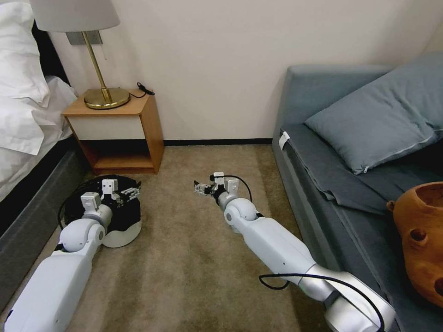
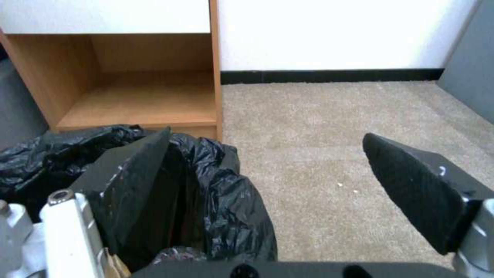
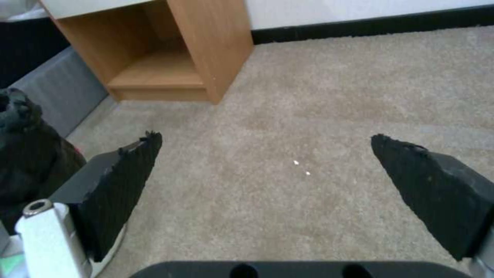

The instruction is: Pick up the trash bin, then pick up the garbage on the floor and place it into the trash bin.

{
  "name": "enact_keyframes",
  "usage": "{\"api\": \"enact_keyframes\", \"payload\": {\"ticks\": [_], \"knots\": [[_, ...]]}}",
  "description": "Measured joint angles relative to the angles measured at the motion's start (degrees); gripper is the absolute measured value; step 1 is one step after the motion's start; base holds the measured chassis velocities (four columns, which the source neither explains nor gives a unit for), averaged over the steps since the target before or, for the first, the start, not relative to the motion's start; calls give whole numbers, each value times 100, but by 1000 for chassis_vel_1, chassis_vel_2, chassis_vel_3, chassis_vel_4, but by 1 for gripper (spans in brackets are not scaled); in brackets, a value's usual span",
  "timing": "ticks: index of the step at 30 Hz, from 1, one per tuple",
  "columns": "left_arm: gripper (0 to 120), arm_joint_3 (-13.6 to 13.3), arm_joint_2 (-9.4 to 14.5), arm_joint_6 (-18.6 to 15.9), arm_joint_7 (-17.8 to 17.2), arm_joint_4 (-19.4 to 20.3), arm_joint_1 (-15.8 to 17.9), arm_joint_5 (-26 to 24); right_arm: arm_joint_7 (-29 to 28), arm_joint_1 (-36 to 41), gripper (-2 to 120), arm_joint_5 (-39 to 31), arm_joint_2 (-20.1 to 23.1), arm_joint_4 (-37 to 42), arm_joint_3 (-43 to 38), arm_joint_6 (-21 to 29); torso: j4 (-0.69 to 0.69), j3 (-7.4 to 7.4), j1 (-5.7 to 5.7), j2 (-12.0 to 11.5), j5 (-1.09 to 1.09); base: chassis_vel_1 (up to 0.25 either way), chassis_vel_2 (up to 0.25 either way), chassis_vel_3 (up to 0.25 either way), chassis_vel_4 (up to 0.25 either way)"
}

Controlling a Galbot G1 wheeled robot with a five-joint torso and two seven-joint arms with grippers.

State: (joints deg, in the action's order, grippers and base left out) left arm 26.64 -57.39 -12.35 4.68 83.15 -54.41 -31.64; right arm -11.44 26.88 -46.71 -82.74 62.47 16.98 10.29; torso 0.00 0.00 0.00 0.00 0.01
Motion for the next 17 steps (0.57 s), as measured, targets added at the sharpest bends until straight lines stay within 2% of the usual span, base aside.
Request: {"api": "enact_keyframes", "payload": {"ticks": [5, 17], "knots": [[100, 47, 82, 2, -1, 77, -85, -5, -87, -44, 100, 5, -52, 65, 0, 23, 2, 0, 0, 0, 0, 0, 0, 0, 0], [100, 61, 92, -1, -14, 88, -99, -14, -114, -52, 100, 12, -58, 84, 2, 45, 0, 0, 0, 0, -1, 0, 0, 0, 0]]}}
